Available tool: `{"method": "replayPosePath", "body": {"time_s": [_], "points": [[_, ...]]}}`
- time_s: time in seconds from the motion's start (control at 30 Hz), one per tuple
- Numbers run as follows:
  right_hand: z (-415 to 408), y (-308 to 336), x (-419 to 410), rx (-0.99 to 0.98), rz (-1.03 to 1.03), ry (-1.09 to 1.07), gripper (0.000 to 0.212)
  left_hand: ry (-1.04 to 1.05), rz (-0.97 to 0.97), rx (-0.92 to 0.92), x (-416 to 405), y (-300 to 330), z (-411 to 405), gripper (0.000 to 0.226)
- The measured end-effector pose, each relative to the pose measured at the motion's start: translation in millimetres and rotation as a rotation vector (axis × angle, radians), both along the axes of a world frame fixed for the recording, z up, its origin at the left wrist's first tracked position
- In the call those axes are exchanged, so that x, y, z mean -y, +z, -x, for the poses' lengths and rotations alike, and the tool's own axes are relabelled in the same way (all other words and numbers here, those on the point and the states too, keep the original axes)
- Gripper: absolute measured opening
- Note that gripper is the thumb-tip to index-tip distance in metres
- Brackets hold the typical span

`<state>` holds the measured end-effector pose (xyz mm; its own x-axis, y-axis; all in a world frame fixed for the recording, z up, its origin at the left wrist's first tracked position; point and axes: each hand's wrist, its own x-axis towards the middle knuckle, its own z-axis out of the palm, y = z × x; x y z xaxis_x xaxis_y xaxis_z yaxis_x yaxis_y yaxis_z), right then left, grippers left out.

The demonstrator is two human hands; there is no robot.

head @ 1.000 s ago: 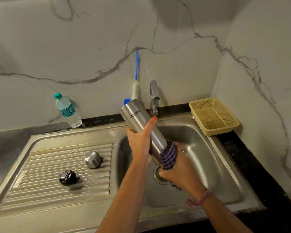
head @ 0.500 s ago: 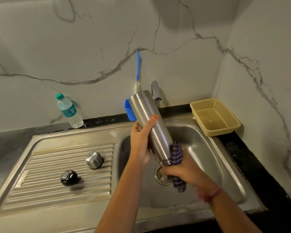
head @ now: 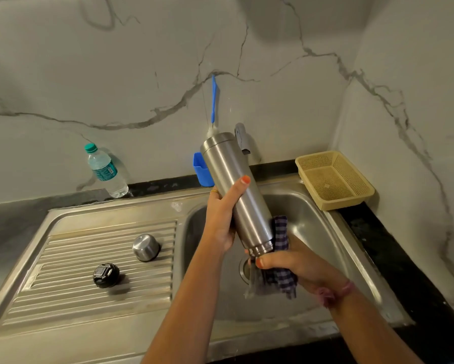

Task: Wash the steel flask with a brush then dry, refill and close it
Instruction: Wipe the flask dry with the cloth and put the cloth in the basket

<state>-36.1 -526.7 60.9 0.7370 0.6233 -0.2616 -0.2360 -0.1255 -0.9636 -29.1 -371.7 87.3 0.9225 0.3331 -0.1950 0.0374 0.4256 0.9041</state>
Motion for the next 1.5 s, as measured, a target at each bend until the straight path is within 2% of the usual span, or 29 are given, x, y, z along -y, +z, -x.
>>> {"method": "replayPosePath", "body": {"time_s": [0.07,0.17,0.23,0.27,0.33,0.4,0.47,0.53,0.6,0.7,0.77,0.87,0.9,0.93,1.0,1.07,1.13,1.2,1.3,1.37,1.43,1.5], "points": [[-2,-2,3,0.034,0.002,0.046,0.045,-0.027,0.027,0.017,-1,-2,0,0.081],[4,-15,-15,0.372,0.237,-0.231,0.063,0.084,-0.045,-0.017,7,-2,-4,0.062],[8,-21,-26,0.469,0.336,-0.346,0.074,0.186,-0.134,-0.037,12,-1,-7,0.058],[8,-23,-26,0.455,0.312,-0.321,0.074,0.205,-0.168,-0.045,12,-1,-7,0.061],[2,-18,-17,0.309,0.157,-0.197,0.060,0.143,-0.154,-0.045,8,0,-4,0.066],[-3,-5,-2,0.081,-0.010,0.013,0.044,0.030,-0.015,-0.021,0,3,0,0.061],[-4,0,7,-0.036,-0.060,0.140,0.040,-0.029,0.068,-0.006,-4,2,3,0.058],[-1,-4,1,0.039,-0.028,0.055,0.041,-0.004,0.070,0.001,-3,0,2,0.053],[4,-13,-15,0.253,0.122,-0.142,0.049,0.089,0.009,-0.018,2,-2,-2,0.050],[8,-26,-27,0.431,0.337,-0.307,0.069,0.236,-0.120,-0.041,10,-4,-8,0.065],[1,-29,-22,0.317,0.242,-0.222,0.067,0.214,-0.150,-0.049,7,-7,-9,0.071],[-10,-15,0,-0.062,-0.026,0.052,0.045,0.011,0.009,-0.033,-4,-8,-6,0.069],[-10,-12,5,-0.132,-0.077,0.122,0.042,-0.045,0.046,-0.034,-5,-9,-4,0.073],[-10,-13,6,-0.135,-0.093,0.141,0.040,-0.071,0.063,-0.038,-6,-11,-4,0.079],[-5,-18,-5,0.057,-0.009,-0.002,0.042,-0.025,0.046,-0.037,-4,-14,-4,0.082],[3,-27,-22,0.302,0.172,-0.225,0.058,0.058,-0.064,-0.033,1,-14,-6,0.071],[7,-30,-30,0.377,0.254,-0.332,0.074,0.105,-0.205,-0.009,7,-14,-8,0.067],[4,-30,-25,0.257,0.145,-0.259,0.067,0.084,-0.250,0.012,5,-13,-9,0.072],[-3,-22,-3,-0.056,-0.109,-0.011,0.044,-0.093,0.005,0.079,-11,-10,-9,0.085],[-8,-20,8,-0.187,-0.220,0.110,0.050,-0.216,0.102,0.098,-17,-13,-8,0.098],[-13,-19,12,-0.176,-0.214,0.160,0.055,-0.285,0.093,0.057,-12,-14,-5,0.108],[-18,-18,13,-0.101,-0.170,0.206,0.054,-0.345,0.078,0.046,-7,-17,-3,0.106]]}}
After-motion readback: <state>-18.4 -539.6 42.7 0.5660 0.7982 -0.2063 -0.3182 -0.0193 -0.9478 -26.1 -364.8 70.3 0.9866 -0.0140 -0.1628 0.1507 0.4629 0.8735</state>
